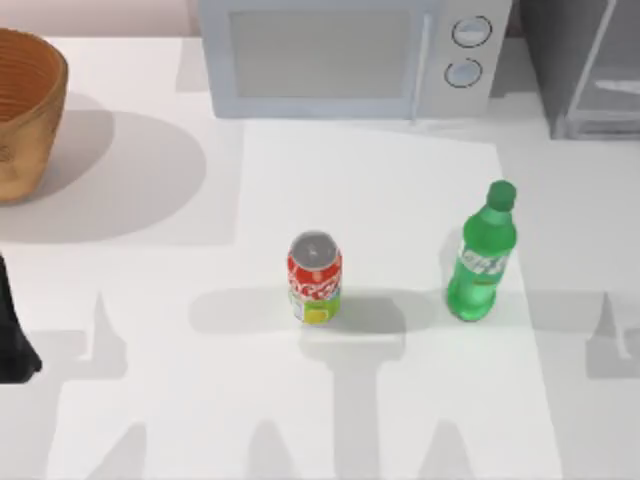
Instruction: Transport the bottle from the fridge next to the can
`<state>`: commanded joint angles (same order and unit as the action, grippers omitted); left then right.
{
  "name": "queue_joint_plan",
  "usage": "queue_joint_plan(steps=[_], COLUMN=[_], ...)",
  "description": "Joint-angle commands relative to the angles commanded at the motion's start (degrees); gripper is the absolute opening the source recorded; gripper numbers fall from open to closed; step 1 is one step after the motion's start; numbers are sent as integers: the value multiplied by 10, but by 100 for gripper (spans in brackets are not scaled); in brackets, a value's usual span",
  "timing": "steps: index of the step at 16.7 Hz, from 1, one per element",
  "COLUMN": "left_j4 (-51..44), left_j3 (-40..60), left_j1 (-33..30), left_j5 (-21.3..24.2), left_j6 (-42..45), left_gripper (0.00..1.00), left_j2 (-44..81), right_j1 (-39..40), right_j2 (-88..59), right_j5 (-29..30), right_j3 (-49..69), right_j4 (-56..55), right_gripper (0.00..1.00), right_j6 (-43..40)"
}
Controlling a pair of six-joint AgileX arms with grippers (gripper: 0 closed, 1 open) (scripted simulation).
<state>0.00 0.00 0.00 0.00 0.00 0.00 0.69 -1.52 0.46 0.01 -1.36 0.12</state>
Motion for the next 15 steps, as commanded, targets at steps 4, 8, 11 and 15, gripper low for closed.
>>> queue_joint_plan(steps=[4,8,11,15], left_j4=[0,0,0,0], left_j3=[0,0,0,0], left_j1=[0,0,0,0], left_j5=[0,0,0,0], left_j6=[0,0,0,0], left_gripper=[100,100,100,100], left_j2=[0,0,0,0], right_j1=[-7,-6,-8,-8], right_j2=[15,20,61,150], right_j5=[-5,-3,-2,-2], right_j3=[0,7,41,115], right_j4=[14,19,75,229], right_gripper=[100,100,100,100], right_j6=[-1,-1,-2,-3])
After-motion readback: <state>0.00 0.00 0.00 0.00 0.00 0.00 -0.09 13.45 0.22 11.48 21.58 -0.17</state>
